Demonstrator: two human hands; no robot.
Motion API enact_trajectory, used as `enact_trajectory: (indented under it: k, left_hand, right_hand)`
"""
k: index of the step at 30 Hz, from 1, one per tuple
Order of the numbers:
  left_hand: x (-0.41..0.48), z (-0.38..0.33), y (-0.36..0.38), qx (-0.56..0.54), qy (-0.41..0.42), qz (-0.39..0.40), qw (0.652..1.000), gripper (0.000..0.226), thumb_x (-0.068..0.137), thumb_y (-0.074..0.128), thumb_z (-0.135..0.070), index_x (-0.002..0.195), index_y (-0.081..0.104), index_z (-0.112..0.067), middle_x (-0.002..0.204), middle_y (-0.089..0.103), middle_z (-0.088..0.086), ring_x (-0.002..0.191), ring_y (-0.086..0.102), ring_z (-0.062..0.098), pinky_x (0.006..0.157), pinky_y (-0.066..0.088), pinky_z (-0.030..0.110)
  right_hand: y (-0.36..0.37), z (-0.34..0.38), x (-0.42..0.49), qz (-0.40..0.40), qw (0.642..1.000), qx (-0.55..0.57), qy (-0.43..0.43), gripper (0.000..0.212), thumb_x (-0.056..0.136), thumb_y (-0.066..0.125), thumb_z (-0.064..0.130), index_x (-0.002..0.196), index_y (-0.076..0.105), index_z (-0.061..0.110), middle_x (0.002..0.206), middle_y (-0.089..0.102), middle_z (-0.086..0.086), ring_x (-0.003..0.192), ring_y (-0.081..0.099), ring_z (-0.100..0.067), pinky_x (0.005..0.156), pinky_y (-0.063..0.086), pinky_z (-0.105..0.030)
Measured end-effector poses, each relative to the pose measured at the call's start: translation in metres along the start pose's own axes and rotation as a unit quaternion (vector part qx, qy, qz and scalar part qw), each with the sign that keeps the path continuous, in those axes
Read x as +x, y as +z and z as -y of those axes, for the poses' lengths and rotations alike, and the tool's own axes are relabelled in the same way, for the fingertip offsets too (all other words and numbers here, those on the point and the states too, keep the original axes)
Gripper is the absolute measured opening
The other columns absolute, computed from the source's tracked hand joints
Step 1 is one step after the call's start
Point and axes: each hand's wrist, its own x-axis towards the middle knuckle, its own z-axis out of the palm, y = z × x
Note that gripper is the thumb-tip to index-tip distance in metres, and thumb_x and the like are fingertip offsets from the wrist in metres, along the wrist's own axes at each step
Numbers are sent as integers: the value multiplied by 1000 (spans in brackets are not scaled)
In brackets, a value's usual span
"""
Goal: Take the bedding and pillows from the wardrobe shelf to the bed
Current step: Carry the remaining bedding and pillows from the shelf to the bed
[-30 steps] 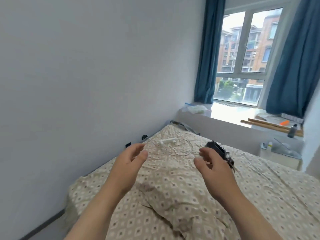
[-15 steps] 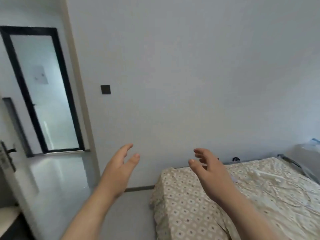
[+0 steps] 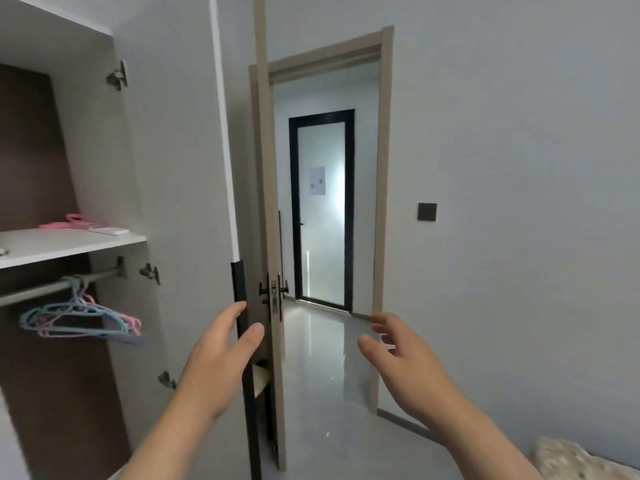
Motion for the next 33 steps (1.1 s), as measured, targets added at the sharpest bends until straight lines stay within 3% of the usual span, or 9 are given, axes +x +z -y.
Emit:
enact_trajectory:
  k: [5,10,13,15,18,23,33]
  left_hand:
    - [23,31,-91,27,-32,-83,996,55,86,59,-45,137,45,-30,146,44,-4,134,39,14,109,32,36]
    - [23,56,-164,43,-44,-145,988,26,93,55,-34,109,47,-53,123,49,-26,128,40,7,108,32,35]
    - [19,68,-206,100,-71,-203,972,41,94,52,-37,135,43,-39,135,43,-16,133,36,10,102,31,31]
    - [15,75,-231,136,-83,-241,957,48,94,51,-39,140,40,-34,143,42,-13,133,36,9,103,31,32]
    - [6,80,-259,169,-103,-280,939,49,94,51,-39,141,40,-34,149,40,-10,137,35,11,109,30,37]
    - [-8,83,-289,194,-134,-351,906,47,94,53,-37,139,43,-33,147,42,-10,135,37,10,110,32,37]
    - [13,85,-292,241,-166,-439,849,43,93,54,-40,134,46,-36,142,46,-16,131,40,6,103,33,29]
  right_hand:
    - [90,39,44,59,997,28,-44,48,90,53,49,137,46,37,137,50,17,126,46,-6,106,40,-33]
    - [166,80,68,122,988,41,-82,47,92,53,47,137,46,35,136,51,16,124,48,-6,98,39,-27]
    - [213,106,81,161,979,54,-116,49,91,53,48,138,45,36,137,52,13,125,49,-7,101,41,-31]
    - [242,123,87,189,970,66,-135,50,92,53,48,139,44,35,138,51,12,126,47,-9,103,41,-33]
    - [278,141,91,231,956,85,-158,47,94,53,43,138,46,31,136,51,11,127,47,-10,104,40,-32]
    - [327,165,107,293,927,132,-191,28,93,58,36,120,51,38,129,55,13,124,50,-10,104,42,-34]
    - [381,194,166,369,880,174,-244,42,92,57,40,132,51,35,131,56,13,122,51,-8,105,42,-35]
